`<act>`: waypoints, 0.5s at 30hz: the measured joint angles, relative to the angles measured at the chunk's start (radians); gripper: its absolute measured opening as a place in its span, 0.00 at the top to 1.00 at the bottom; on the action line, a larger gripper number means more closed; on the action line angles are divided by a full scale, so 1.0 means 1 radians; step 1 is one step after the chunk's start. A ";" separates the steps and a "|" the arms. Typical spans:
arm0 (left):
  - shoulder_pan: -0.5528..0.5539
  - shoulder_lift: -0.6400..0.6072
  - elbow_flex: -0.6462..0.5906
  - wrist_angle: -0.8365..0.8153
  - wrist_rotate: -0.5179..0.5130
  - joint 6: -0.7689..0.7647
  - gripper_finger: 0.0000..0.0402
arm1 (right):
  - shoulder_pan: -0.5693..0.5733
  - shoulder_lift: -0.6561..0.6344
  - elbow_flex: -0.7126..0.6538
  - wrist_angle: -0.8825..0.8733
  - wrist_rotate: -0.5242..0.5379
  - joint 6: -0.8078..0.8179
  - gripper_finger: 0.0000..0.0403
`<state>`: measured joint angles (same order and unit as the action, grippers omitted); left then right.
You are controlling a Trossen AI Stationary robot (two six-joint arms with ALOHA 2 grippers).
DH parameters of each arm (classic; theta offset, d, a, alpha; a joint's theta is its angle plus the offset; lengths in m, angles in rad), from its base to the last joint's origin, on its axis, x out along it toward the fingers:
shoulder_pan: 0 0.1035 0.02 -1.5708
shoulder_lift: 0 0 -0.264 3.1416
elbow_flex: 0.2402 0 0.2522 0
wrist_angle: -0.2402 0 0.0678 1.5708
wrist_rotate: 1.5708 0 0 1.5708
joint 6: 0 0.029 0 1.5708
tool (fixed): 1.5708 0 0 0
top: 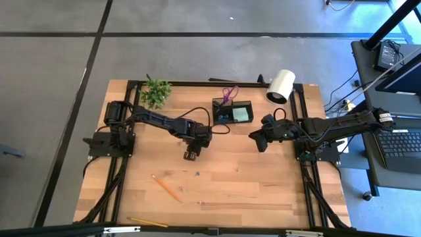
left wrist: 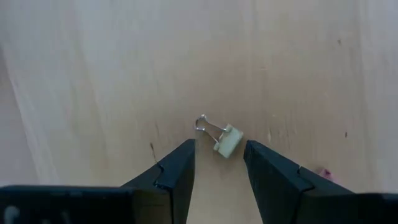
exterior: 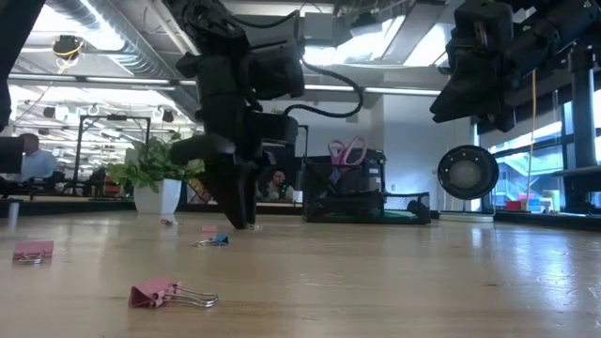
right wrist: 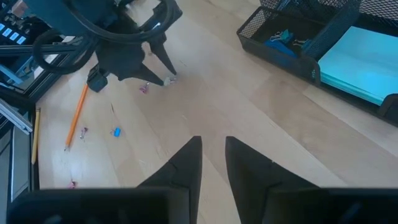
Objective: Pick and place office supplies into organizer
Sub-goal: Put the light yellow binder clip into the desk organizer
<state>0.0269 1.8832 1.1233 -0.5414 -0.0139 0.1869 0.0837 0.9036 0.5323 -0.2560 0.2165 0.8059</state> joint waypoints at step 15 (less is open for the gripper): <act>0.000 0.000 0.000 0.037 0.097 -0.496 0.65 | 0.000 0.000 0.000 -0.025 -0.008 -0.003 0.81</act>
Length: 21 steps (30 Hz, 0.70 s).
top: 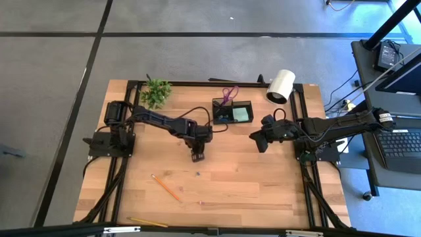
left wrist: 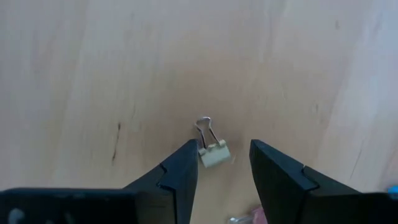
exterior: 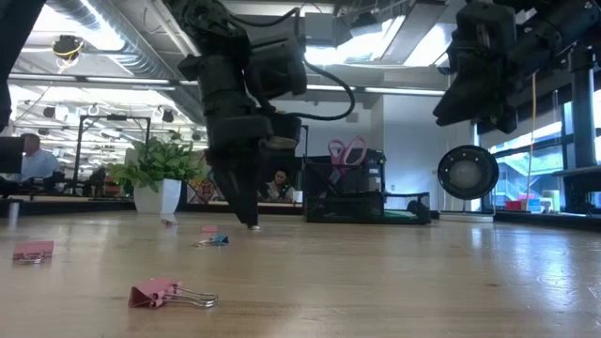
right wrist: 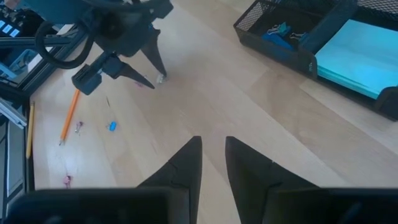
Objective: Pick and place office supplies into organizer
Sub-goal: Put the light yellow binder clip into the desk organizer
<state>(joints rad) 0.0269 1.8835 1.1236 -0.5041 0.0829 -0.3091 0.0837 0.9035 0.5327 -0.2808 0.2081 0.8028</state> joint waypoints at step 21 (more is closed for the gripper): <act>-0.054 0.001 -0.001 -0.015 -0.185 -0.126 0.65 | 0.000 0.000 0.000 -0.019 -0.001 -0.022 0.81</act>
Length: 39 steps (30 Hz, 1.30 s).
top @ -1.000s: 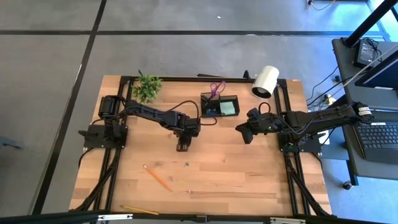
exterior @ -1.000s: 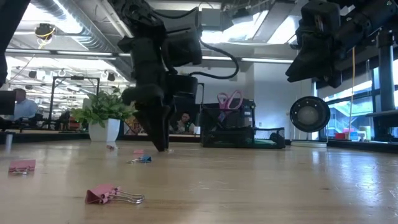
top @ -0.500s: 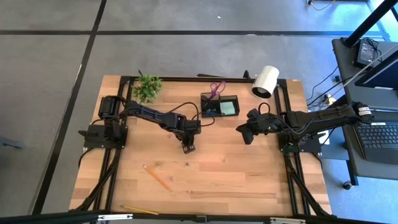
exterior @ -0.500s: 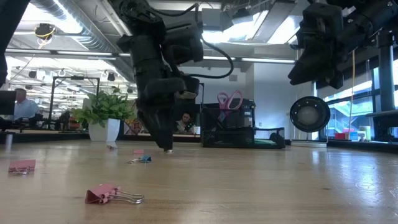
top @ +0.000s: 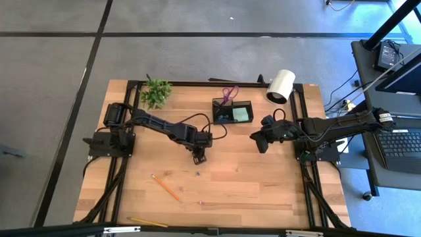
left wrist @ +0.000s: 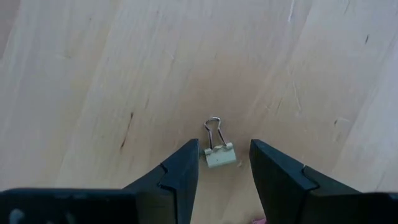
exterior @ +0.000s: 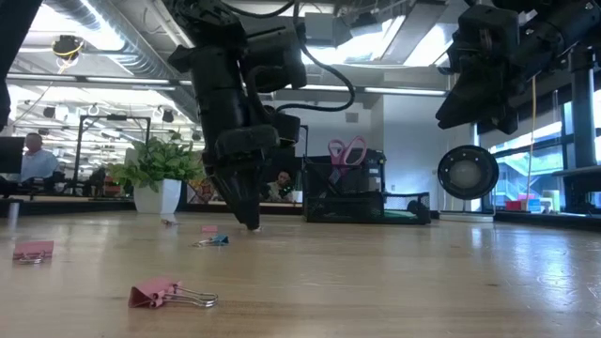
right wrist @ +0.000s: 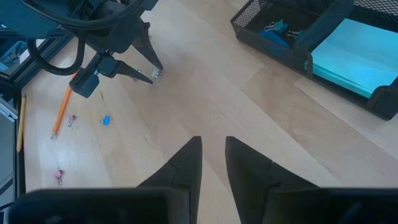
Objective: Pick and place office supplies into organizer
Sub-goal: Put the light yellow binder clip into the desk organizer
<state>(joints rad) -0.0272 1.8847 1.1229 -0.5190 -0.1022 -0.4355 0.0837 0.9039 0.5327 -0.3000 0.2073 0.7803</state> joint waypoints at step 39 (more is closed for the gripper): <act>0.004 -0.002 0.000 -0.004 -0.049 -0.093 0.84 | 0.000 0.000 0.000 0.001 0.001 -0.002 0.81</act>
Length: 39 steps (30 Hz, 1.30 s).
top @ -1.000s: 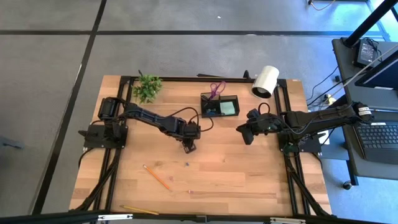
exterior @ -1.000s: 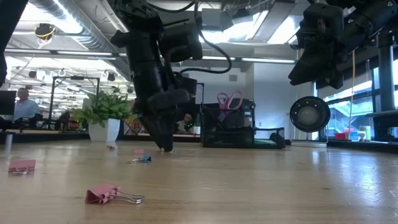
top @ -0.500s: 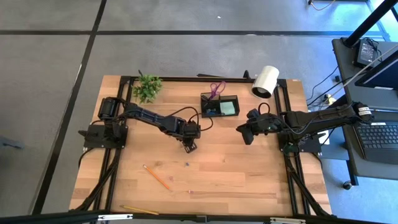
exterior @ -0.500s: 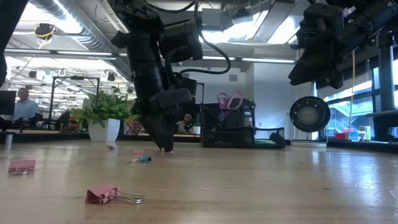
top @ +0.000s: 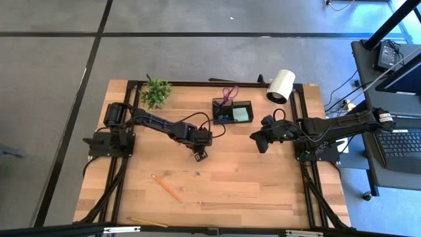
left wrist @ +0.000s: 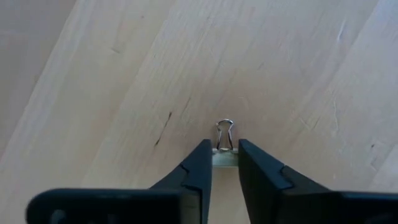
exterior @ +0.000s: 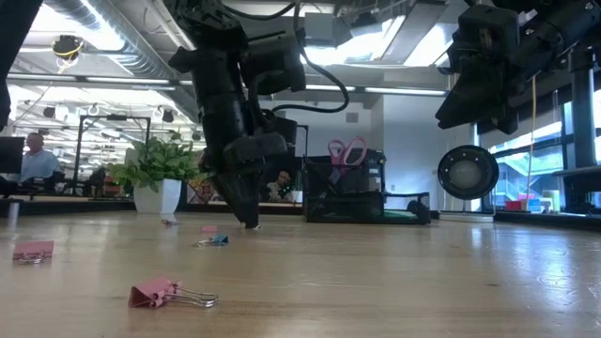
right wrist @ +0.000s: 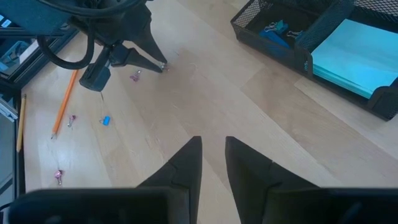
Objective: Pick and place office supplies into organizer
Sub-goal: Put the light yellow binder clip into the desk organizer
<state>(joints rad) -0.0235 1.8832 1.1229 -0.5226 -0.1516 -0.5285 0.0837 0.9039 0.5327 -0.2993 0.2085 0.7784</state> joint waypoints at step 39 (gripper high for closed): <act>0.248 0.014 0.165 0.264 -0.115 0.455 0.87 | 0.000 0.000 0.000 0.002 0.016 -0.002 0.81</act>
<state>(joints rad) 0.2247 1.8969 1.2877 -0.2584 -0.2669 -0.0738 0.0837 0.9039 0.5327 -0.2969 0.2246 0.7765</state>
